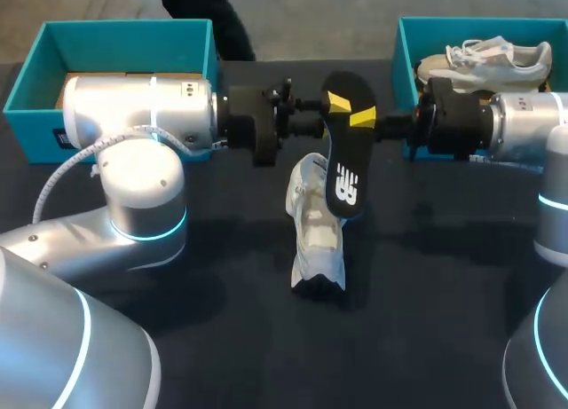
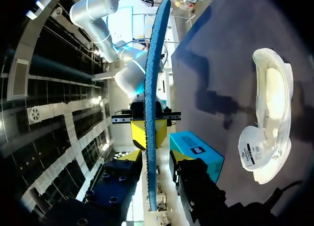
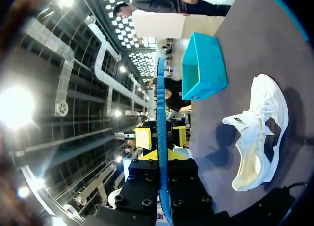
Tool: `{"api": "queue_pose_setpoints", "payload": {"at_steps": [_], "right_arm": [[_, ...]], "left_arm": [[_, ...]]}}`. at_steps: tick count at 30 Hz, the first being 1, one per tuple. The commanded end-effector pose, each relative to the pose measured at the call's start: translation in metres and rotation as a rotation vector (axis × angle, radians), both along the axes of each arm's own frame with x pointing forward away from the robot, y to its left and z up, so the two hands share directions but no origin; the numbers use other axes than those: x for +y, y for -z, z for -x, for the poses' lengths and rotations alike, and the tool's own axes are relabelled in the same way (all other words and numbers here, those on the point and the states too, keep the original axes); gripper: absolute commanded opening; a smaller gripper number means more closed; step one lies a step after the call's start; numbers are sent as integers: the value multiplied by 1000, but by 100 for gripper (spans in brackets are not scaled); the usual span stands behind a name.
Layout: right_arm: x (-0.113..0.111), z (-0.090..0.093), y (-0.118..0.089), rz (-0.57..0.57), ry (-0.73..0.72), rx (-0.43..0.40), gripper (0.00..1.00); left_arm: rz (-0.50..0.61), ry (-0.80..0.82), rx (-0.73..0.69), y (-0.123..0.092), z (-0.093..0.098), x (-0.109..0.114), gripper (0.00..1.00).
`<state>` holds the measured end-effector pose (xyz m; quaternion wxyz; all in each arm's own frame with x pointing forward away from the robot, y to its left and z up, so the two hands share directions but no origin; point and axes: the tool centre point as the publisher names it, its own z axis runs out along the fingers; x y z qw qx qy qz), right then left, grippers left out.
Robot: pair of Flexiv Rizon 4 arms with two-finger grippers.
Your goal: Take the shoe out of the shoebox, open the shoe tongue, remove and reinsert the insole, then place the shoe into the shoebox
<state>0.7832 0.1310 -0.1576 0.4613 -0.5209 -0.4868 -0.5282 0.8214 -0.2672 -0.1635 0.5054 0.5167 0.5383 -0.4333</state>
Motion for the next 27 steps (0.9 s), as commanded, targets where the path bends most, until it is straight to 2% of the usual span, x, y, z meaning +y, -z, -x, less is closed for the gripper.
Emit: {"api": "queue_pose_setpoints", "payload": {"at_steps": [1,5,10,12,13,22,23,24,25,26,27], "right_arm": [[1,2,0,2,2,1,0],[1,2,-1,1,2,0,0],[1,2,-1,-2,1,0,0],[1,2,-1,-2,1,0,0],[1,3,0,-2,1,0,0],[0,2,1,-2,-1,3,0],[-1,2,2,-2,1,4,24],[-1,2,2,-1,3,5,38],[-2,3,2,0,5,5,47],[-3,3,2,2,7,7,68],[-4,4,2,3,11,8,100]], "left_arm": [[6,-14,2,2,2,-3,29],[17,-29,13,3,0,-4,17],[19,-36,19,4,0,-4,17],[17,-37,22,5,-1,-3,9],[17,-37,23,5,-1,-3,0],[18,-44,29,7,-1,-1,0],[17,-45,30,7,-2,0,0],[15,-45,30,8,-2,0,0],[14,-46,30,8,-2,1,0],[12,-46,30,8,-3,2,0],[11,-46,29,8,-3,2,0]]}}
